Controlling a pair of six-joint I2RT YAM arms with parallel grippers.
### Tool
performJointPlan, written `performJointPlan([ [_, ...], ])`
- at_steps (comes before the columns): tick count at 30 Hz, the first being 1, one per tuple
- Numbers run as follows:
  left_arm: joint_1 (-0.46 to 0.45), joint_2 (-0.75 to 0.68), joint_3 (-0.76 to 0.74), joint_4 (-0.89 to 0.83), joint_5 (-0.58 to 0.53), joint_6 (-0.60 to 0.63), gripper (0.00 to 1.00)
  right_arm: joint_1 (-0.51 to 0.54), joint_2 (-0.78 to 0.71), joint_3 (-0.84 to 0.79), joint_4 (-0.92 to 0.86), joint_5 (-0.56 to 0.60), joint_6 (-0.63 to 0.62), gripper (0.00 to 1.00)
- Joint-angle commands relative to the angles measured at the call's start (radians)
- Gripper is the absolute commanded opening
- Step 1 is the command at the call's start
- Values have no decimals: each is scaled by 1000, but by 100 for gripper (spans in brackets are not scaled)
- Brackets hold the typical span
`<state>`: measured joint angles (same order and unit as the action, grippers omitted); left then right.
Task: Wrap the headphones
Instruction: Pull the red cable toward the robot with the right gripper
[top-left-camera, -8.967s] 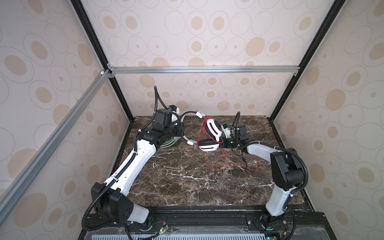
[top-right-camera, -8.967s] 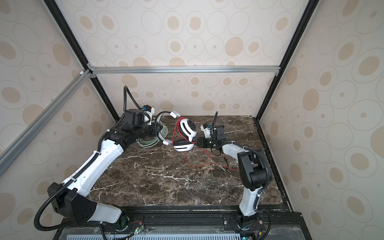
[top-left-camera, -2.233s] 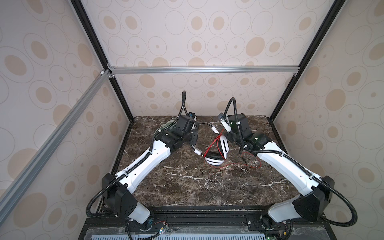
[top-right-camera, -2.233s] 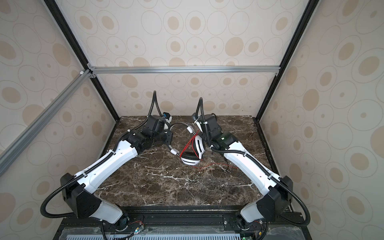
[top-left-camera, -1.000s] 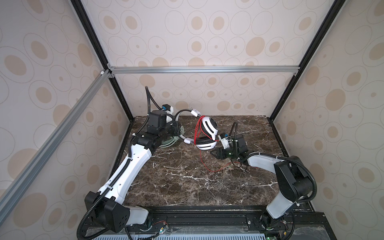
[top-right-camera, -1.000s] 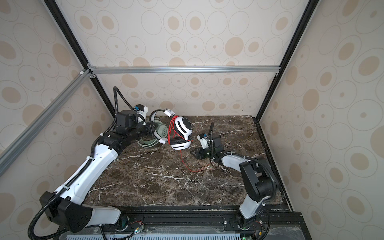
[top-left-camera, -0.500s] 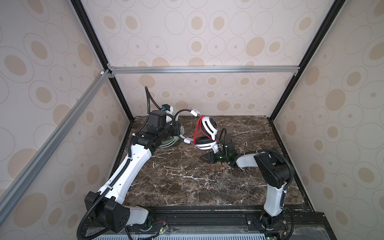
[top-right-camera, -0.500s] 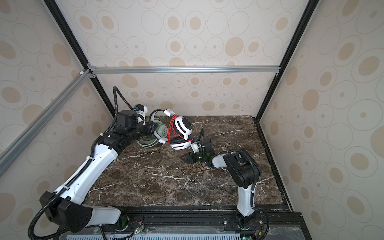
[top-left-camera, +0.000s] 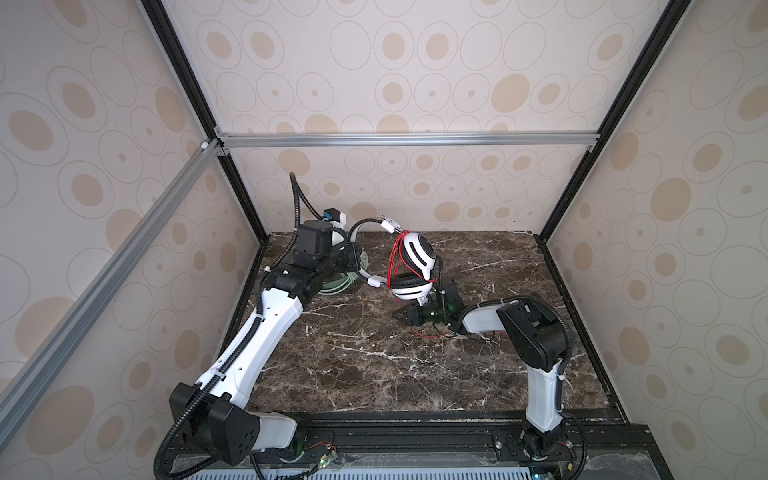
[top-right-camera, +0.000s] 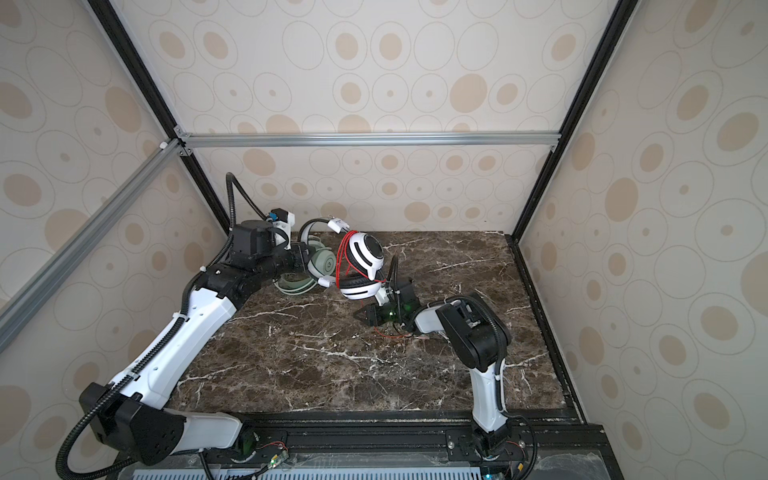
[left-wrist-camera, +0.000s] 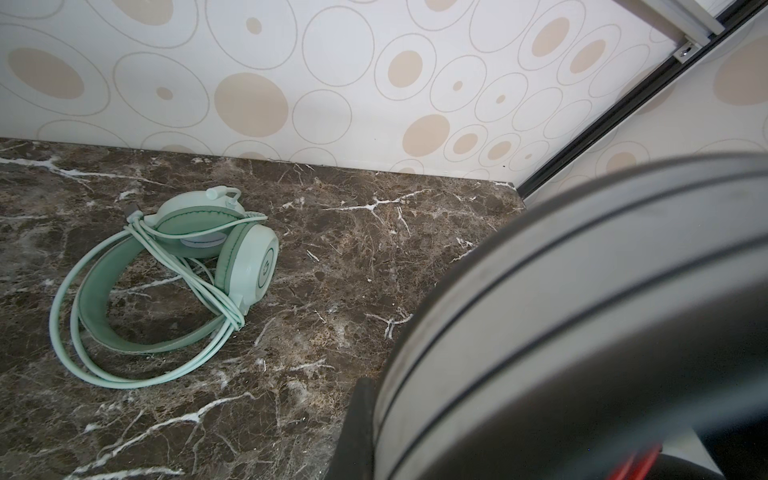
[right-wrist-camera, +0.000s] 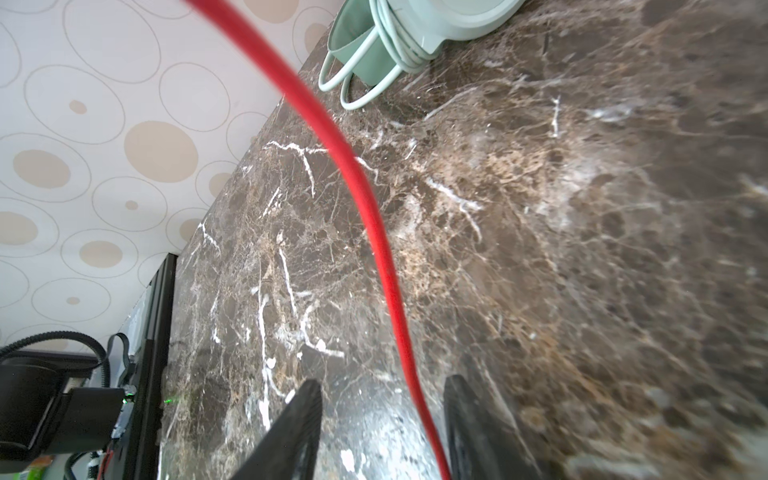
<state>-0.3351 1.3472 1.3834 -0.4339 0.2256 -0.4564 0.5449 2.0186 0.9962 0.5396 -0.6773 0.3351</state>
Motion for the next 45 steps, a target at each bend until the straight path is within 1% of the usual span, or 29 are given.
performJointPlan([
  [1,10,-36,16,73,15,-38,0,11,19,25,-14,4,-23,38],
  [3,11,-37,17,70,9,-36,0,14,17,17,-16,-1,-32,22],
  [5,11,-34,19,68,2,-37,0,19,3,-8,-24,3,-47,8],
  [6,13,-31,19,67,-2,-42,0,22,-10,-22,-39,7,-59,3],
  [8,16,-28,23,59,-22,-58,0,31,-48,-61,-71,24,-84,0],
  [13,24,-9,47,14,-98,-121,0,86,-171,-151,-219,142,-191,0],
  [18,29,-12,57,-47,-275,-249,0,192,-270,-176,-394,278,-297,0],
  [21,32,-11,59,-74,-334,-308,0,229,-333,-205,-408,293,-293,0],
  [26,37,-14,41,-73,-363,-358,0,317,-445,-226,-472,380,-308,0],
  [29,37,-17,27,-68,-373,-382,0,393,-490,-187,-568,481,-344,0],
  [35,36,-23,9,-56,-379,-399,0,528,-516,-24,-802,678,-439,0],
  [41,36,-5,21,-80,-408,-391,0,595,-571,125,-980,822,-517,0],
  [45,35,20,36,-92,-424,-359,0,625,-622,218,-1107,987,-565,0],
])
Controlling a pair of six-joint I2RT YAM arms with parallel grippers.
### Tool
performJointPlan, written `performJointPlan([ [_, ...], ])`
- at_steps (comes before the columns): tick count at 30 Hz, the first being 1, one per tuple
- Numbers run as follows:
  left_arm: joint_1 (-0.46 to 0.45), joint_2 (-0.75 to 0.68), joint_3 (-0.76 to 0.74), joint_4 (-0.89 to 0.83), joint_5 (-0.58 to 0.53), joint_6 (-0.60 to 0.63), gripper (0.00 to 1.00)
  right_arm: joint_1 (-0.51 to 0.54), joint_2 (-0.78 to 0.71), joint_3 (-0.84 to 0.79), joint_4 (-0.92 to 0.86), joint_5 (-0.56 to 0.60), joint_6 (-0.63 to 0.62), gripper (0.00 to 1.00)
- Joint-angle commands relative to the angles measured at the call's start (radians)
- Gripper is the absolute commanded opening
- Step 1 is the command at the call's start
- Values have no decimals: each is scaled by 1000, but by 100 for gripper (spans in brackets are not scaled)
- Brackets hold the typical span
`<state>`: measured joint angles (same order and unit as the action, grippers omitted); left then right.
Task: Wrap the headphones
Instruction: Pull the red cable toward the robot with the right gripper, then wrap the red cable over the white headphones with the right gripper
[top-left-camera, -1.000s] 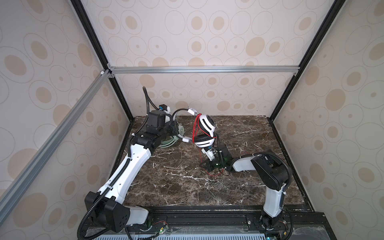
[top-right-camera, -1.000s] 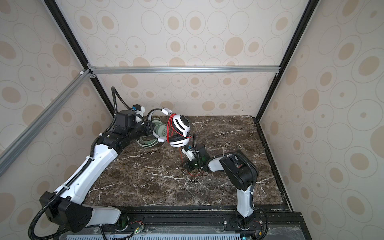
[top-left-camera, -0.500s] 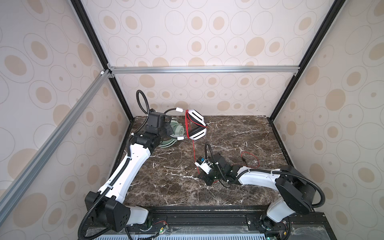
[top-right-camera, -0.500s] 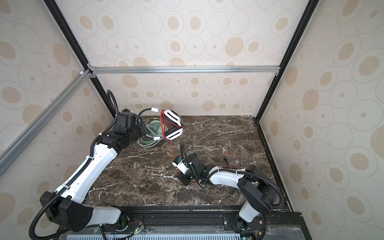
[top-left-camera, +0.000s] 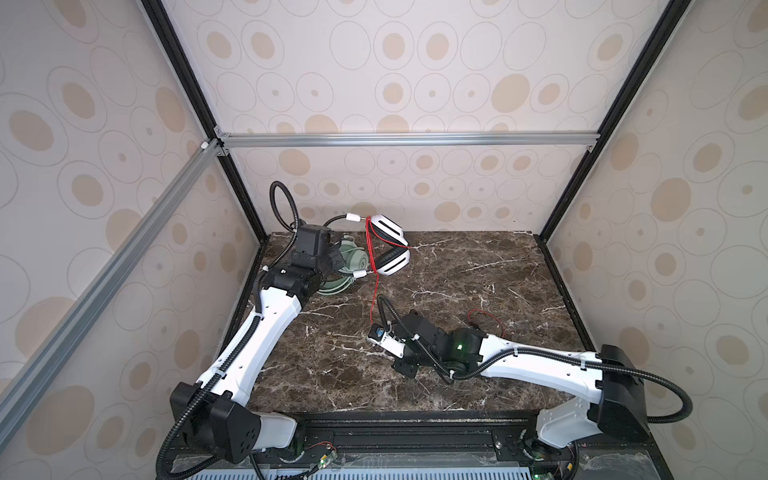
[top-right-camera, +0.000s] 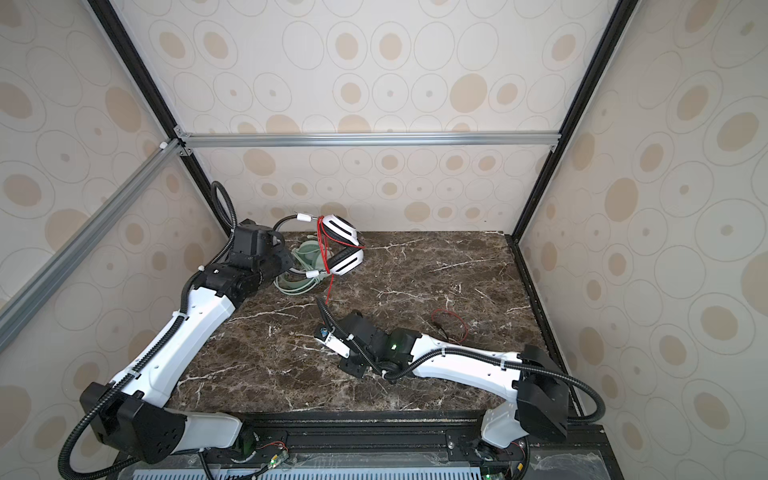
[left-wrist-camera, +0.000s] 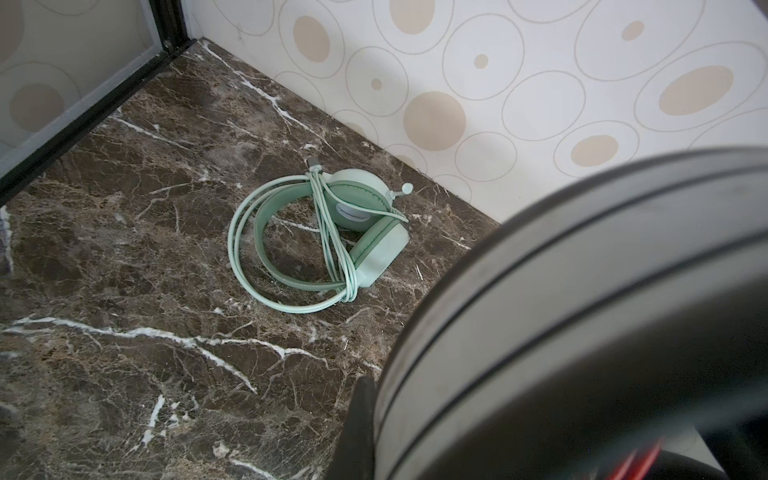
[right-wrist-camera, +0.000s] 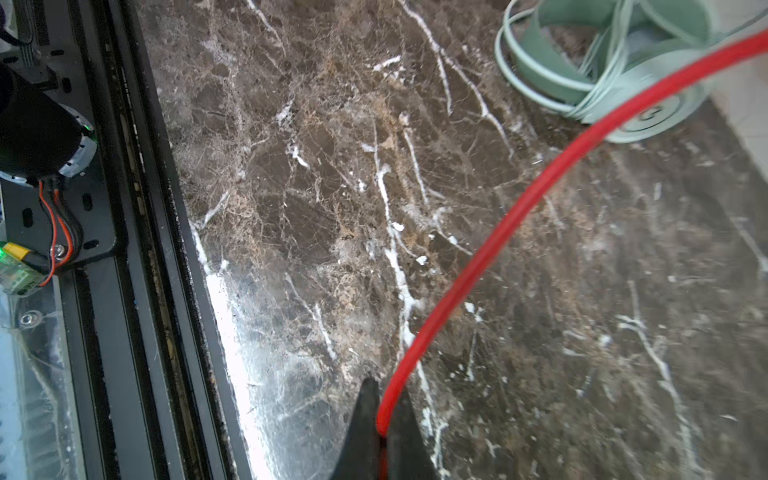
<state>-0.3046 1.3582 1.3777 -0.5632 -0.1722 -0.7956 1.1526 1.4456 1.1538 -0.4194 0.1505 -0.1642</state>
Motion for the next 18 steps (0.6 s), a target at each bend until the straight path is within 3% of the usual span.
performJointPlan([
  [1,5,16,47,33,-25,-11,0,22,-60,83,-176,207,-79,0],
  [6,-33,77,92,-13,-37,24,0,23,-88,148,-244,345,-142,0],
  [12,-117,157,161,-92,-150,86,0,22,-81,239,-313,494,-197,0],
  [18,-172,192,181,-88,-136,180,0,-23,-63,313,-303,673,-257,0],
])
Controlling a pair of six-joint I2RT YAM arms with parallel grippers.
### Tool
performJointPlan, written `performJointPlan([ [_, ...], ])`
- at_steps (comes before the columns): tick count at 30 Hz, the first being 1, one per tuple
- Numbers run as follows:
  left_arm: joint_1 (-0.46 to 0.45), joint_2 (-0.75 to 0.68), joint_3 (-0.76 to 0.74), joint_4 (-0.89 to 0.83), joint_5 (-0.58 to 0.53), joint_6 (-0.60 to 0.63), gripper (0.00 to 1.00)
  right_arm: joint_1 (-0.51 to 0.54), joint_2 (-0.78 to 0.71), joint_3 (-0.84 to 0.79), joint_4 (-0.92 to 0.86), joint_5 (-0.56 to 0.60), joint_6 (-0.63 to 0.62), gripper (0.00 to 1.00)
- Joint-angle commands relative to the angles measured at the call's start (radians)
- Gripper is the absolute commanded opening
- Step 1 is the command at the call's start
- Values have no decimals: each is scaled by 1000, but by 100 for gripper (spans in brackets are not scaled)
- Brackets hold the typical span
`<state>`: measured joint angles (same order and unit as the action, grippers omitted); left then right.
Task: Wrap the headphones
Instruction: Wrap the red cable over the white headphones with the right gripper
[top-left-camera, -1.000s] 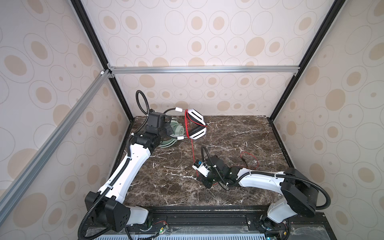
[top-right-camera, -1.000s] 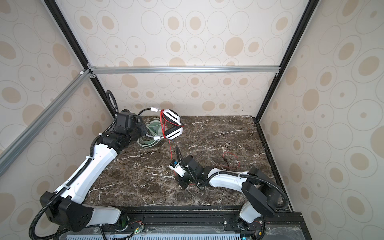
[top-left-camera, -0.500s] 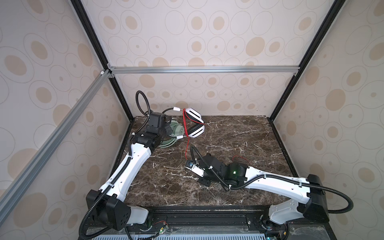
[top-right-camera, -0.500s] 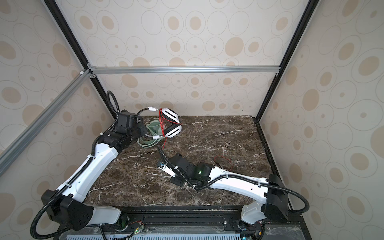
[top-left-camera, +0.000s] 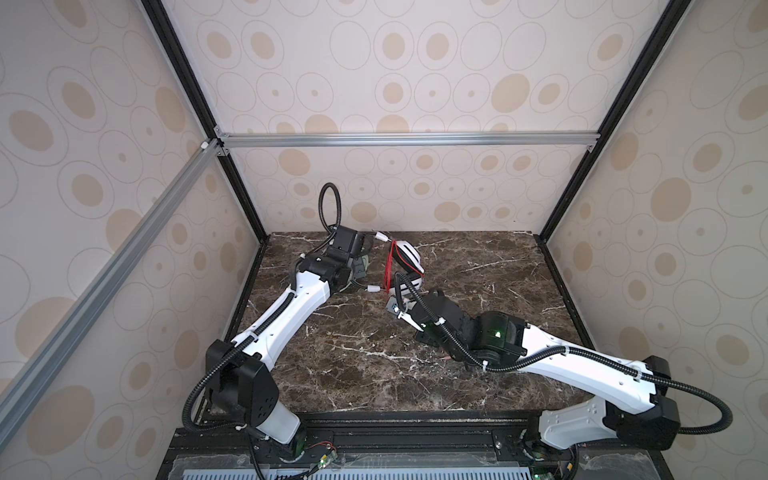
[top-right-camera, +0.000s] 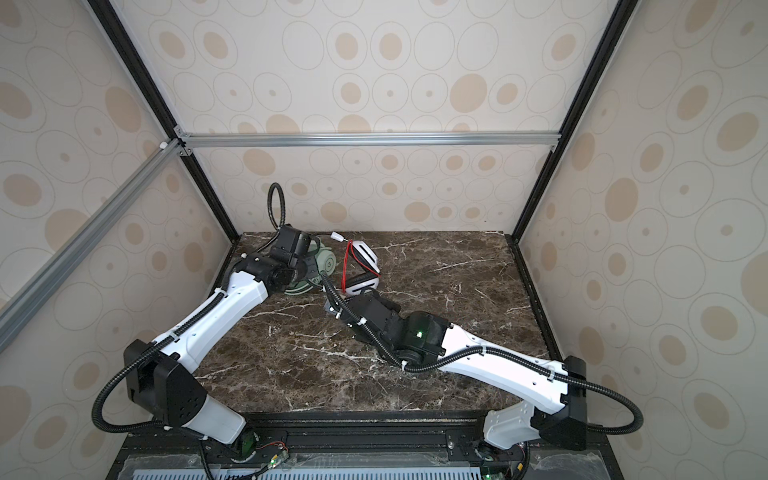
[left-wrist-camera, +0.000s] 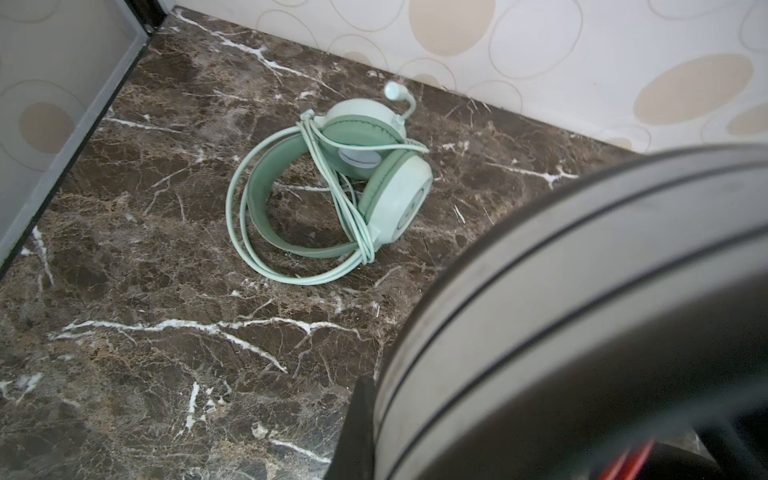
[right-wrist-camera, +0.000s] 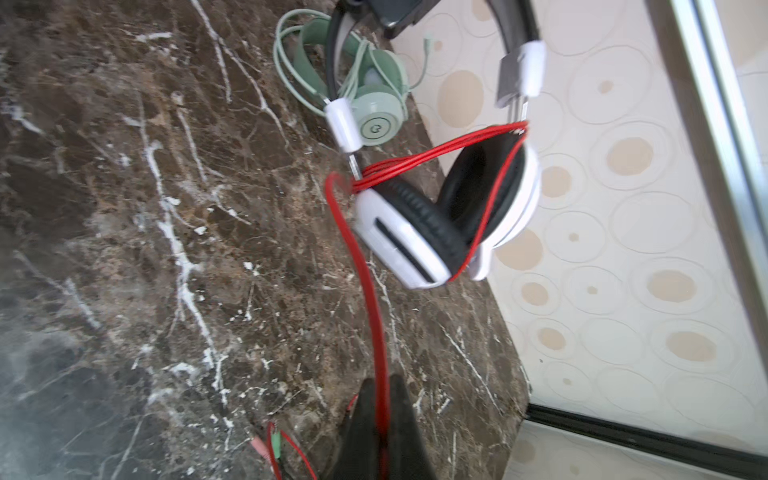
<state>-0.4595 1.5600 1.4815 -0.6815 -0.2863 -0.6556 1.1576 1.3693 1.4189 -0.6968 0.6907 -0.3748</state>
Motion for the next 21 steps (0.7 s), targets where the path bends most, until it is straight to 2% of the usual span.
performJointPlan([
  [1,-25,-8,79,29,-22,52,0,-44,19,62,-26,144,-50,0],
  [5,-53,-6,84,38,-14,107,0,-114,40,91,-6,177,-68,0],
  [8,-70,-19,68,69,28,163,0,-165,45,81,22,156,-78,0],
  [14,-98,-53,27,136,158,276,0,-292,6,35,87,-39,-46,0],
  [21,-142,-18,58,100,218,332,0,-421,9,34,74,-285,-23,0],
])
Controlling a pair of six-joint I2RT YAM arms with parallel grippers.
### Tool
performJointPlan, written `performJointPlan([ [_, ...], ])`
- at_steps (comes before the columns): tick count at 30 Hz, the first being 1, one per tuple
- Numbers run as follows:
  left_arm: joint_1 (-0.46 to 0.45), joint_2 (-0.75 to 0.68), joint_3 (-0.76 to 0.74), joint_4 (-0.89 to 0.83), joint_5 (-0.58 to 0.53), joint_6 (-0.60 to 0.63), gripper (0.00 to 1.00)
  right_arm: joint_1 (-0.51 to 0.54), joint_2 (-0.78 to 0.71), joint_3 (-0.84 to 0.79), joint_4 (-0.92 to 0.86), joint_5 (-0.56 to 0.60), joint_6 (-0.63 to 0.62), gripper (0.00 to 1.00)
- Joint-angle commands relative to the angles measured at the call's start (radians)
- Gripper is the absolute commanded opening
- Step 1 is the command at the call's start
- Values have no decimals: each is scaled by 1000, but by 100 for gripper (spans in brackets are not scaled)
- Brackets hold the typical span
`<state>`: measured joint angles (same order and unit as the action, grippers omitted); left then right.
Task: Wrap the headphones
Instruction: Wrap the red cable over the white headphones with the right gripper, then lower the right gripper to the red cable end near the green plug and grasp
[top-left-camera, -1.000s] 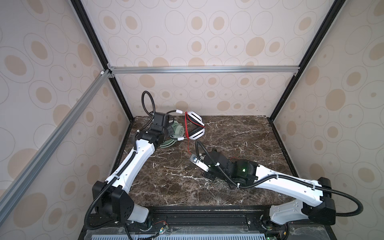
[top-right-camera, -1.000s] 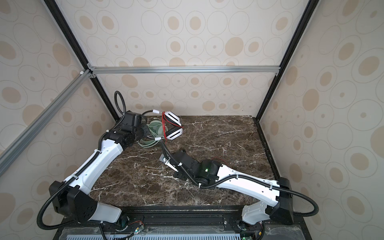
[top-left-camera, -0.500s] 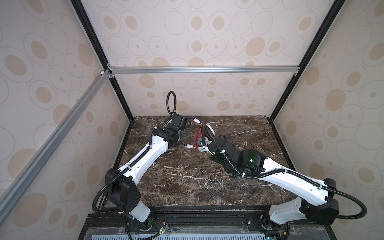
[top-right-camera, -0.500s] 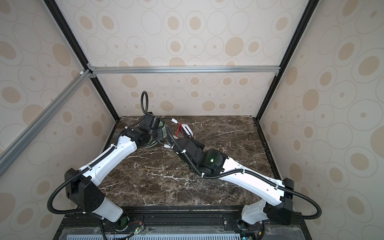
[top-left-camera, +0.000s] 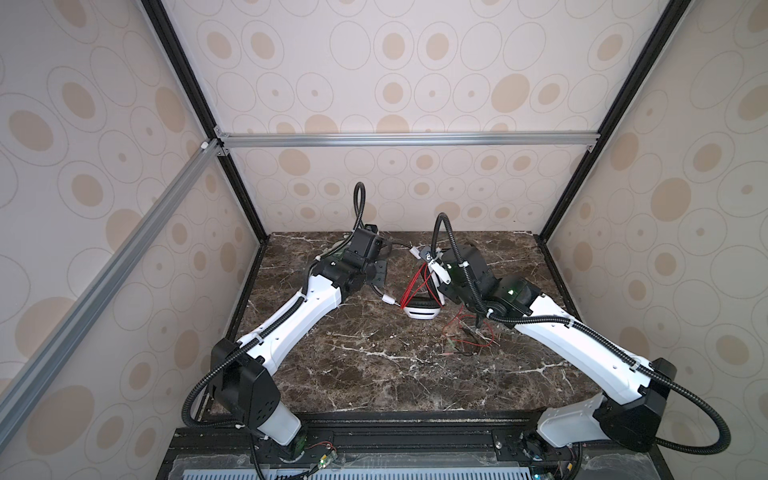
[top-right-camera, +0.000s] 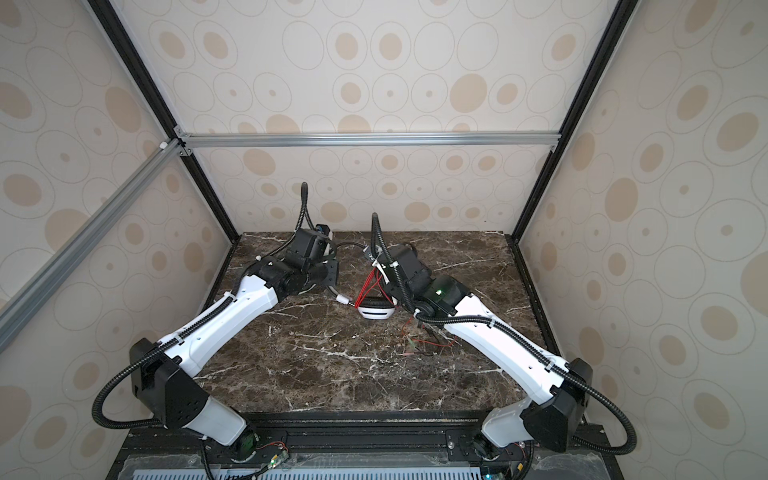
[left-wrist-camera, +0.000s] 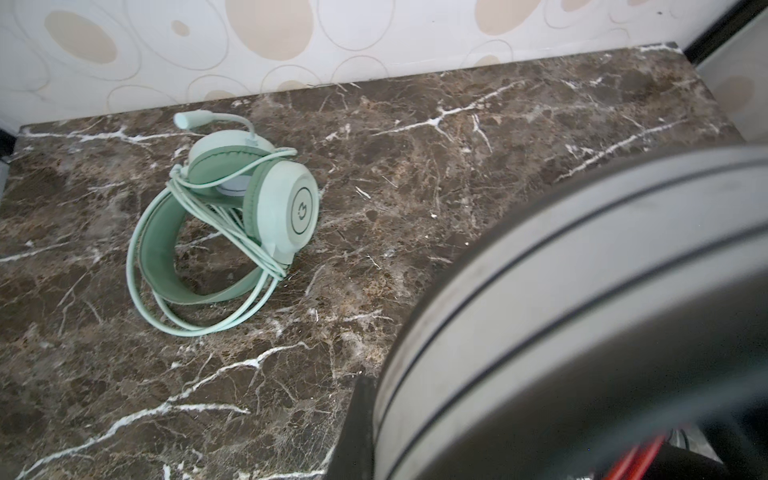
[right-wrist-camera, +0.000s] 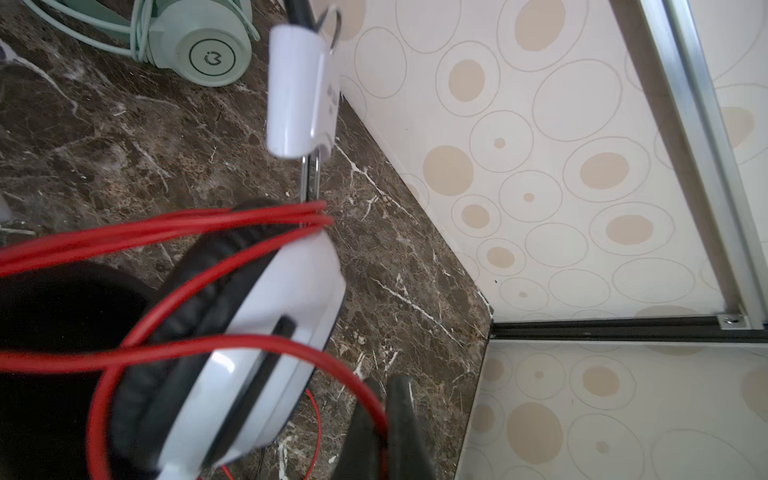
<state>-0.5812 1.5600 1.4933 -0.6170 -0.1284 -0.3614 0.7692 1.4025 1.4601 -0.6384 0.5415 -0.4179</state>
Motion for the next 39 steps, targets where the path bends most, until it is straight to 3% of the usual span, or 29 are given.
performJointPlan([
  [1,-25,-19,47,36,63,38,0,-55,-26,-14,23,-170,24,0],
  [6,-38,-46,30,59,78,46,0,-175,-28,-40,53,-396,60,0],
  [14,-46,-58,31,62,95,49,0,-249,35,-50,86,-497,109,0],
  [19,-46,-80,19,82,118,44,0,-335,61,-111,162,-668,177,11],
  [24,-33,-100,4,104,134,26,0,-414,82,-203,267,-862,244,46],
  [26,-7,-111,-8,127,191,7,0,-443,96,-243,317,-939,289,53],
  [33,181,-161,-81,243,406,-113,0,-484,127,-369,478,-1093,431,53],
  [39,310,-199,-117,279,409,-175,0,-484,132,-476,602,-1136,548,51],
])
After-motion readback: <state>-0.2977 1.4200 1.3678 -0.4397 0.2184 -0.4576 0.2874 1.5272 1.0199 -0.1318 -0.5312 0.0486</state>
